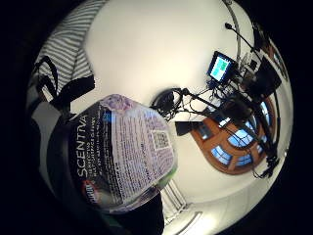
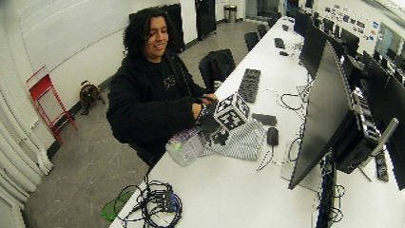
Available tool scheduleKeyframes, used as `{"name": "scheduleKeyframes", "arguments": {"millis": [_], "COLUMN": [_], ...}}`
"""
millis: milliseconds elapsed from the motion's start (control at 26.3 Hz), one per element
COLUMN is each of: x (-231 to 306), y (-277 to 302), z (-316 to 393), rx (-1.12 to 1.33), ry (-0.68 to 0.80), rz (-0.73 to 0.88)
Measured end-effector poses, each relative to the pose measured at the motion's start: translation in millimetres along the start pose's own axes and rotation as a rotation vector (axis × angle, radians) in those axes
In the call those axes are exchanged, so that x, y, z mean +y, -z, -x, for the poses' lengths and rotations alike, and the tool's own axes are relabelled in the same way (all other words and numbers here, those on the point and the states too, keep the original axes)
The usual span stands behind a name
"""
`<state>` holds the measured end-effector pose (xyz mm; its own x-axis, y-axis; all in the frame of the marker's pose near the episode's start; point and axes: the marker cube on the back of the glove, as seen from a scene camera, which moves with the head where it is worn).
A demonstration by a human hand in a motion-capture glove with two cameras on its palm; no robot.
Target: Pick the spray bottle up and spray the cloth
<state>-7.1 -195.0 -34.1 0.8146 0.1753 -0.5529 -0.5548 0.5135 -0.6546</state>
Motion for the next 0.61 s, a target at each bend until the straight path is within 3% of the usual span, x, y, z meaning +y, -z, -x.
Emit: {"name": "scheduleKeyframes", "arguments": {"millis": [608], "x": [-44], "y": [-54], "z": [60], "rx": [0.253], "ry": [-0.026], "rz": [0.223]}}
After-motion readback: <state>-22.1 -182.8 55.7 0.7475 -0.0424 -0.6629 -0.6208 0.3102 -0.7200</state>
